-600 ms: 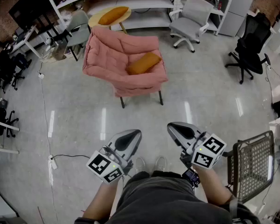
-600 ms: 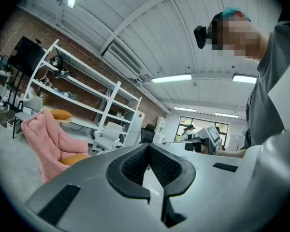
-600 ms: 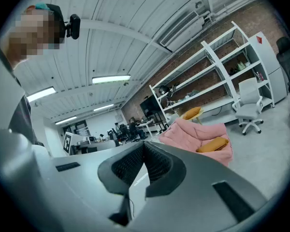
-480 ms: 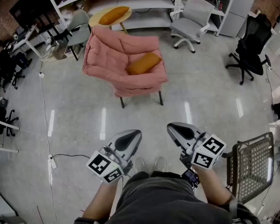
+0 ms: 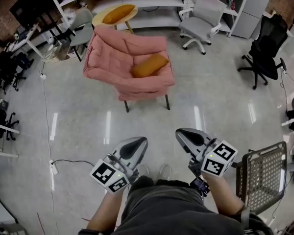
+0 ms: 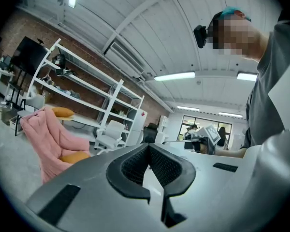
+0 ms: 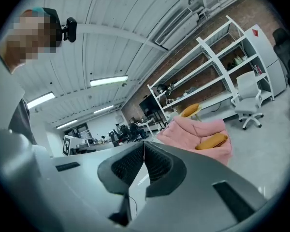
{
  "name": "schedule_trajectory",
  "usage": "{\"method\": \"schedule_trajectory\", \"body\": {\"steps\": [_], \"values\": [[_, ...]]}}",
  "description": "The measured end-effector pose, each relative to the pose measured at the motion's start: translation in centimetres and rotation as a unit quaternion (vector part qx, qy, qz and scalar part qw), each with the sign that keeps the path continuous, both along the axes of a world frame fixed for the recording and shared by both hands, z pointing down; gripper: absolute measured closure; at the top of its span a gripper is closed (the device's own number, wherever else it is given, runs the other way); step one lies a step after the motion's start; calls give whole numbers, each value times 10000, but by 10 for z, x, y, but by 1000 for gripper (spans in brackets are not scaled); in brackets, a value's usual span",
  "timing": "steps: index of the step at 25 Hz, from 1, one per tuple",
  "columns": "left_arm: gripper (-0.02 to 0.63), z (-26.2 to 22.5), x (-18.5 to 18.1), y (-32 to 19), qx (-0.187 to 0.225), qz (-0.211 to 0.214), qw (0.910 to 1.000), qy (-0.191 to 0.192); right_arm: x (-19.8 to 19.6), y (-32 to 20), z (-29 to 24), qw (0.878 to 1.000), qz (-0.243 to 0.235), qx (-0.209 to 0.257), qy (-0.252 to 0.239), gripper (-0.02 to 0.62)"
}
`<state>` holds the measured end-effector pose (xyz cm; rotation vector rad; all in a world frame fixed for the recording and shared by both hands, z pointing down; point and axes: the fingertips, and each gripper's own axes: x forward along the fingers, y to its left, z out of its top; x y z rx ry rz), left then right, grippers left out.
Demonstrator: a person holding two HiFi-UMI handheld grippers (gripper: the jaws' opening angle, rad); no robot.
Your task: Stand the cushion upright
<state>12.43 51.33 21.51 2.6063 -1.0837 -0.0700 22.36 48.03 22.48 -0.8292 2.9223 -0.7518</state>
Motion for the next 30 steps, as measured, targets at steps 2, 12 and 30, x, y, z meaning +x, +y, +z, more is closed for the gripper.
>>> {"method": "schedule_trajectory", "body": {"steps": [2, 12, 30], "values": [[595, 0, 3, -6, -12, -27, 10000, 13, 5, -8, 0, 10000, 5, -28, 0, 580], [595, 14, -10, -51, -49, -128, 9999, 86, -3, -54, 18, 9998, 16, -177, 61, 580], [595, 50, -116, -270, -395, 139, 9990, 139, -109, -274, 57, 9975, 204, -603, 317, 580]]}}
